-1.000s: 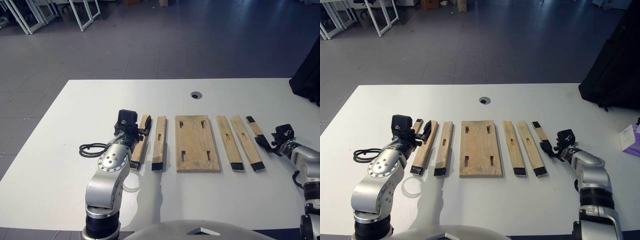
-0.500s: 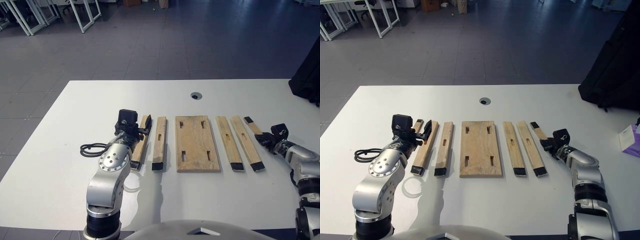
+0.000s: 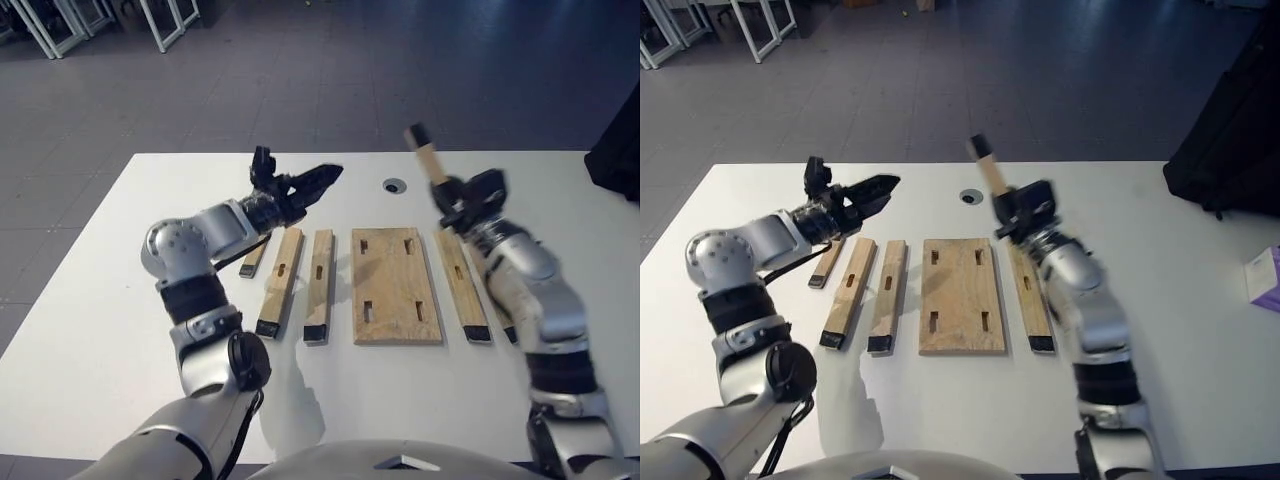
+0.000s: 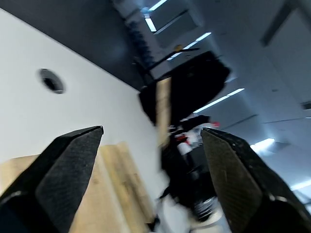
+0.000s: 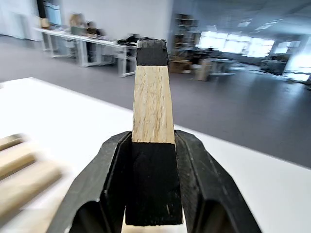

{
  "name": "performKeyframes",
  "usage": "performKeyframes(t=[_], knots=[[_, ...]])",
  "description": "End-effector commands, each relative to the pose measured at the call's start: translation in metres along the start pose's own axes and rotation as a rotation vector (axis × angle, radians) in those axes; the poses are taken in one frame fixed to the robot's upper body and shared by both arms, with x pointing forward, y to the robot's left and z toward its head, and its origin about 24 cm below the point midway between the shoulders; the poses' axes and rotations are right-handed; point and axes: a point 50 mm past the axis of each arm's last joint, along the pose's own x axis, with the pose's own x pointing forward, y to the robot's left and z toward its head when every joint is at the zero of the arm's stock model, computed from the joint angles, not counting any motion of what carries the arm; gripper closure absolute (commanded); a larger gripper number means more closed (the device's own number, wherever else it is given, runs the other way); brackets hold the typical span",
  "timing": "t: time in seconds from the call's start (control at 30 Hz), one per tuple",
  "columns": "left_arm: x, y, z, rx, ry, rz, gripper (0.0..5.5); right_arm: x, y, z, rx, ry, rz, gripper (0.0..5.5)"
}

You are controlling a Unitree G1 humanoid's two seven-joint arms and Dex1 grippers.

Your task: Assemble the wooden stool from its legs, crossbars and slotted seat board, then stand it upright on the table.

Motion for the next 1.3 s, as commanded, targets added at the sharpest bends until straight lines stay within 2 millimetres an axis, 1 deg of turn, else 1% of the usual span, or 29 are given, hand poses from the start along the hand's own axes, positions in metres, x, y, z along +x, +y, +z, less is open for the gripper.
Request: performKeyframes(t=[0.03,0.1,0.23,0.47,0.6,0.67,0.7,0.77,0.8,0.97,1.07,1.13,1.2,1.3], knots=[[0.006,0.000,-0.001,-0.099,0.022,-0.056,1.77,0.003,0.025,0.012,-0.014,-0.023,0.054,4.21],[0.007,0.001,-0.004,-0.112,0.025,-0.056,1.77,0.005,0.034,0.016,-0.016,-0.032,0.079,4.21],[0.010,0.005,-0.006,-0.104,0.027,-0.021,1.77,0.008,0.043,0.019,-0.018,-0.035,0.104,4.21],[0.011,0.004,-0.006,-0.106,0.013,-0.023,1.77,0.005,0.069,0.011,0.003,0.002,0.204,4.21],[0.009,0.000,-0.007,-0.078,0.018,-0.056,2.45,0.004,0.070,0.007,-0.002,0.024,0.206,4.21],[0.008,-0.004,-0.010,-0.054,0.036,-0.081,2.78,0.005,0.067,0.005,-0.007,0.033,0.198,4.21],[0.007,-0.005,-0.010,-0.042,0.040,-0.088,3.04,0.005,0.066,0.004,-0.008,0.036,0.193,4.21],[0.007,-0.006,-0.008,-0.034,0.028,-0.095,3.40,0.005,0.063,0.004,-0.009,0.039,0.186,4.22],[0.007,-0.006,-0.008,-0.030,0.021,-0.096,3.44,0.005,0.062,0.004,-0.009,0.039,0.186,4.22],[0.009,-0.001,-0.010,0.031,0.030,-0.018,4.34,0.004,0.063,0.004,-0.008,0.042,0.197,4.22],[0.011,0.004,-0.013,0.124,0.059,0.071,4.67,0.004,0.065,0.005,-0.004,0.043,0.205,4.22],[0.012,0.005,-0.017,0.175,0.079,0.097,4.87,0.004,0.066,0.005,-0.002,0.043,0.211,4.22],[0.014,0.003,-0.019,0.165,0.075,0.074,5.02,0.004,0.066,0.006,-0.001,0.044,0.214,4.22],[0.015,0.002,-0.024,0.157,0.074,0.061,5.03,0.003,0.066,0.007,-0.001,0.045,0.212,4.22]])
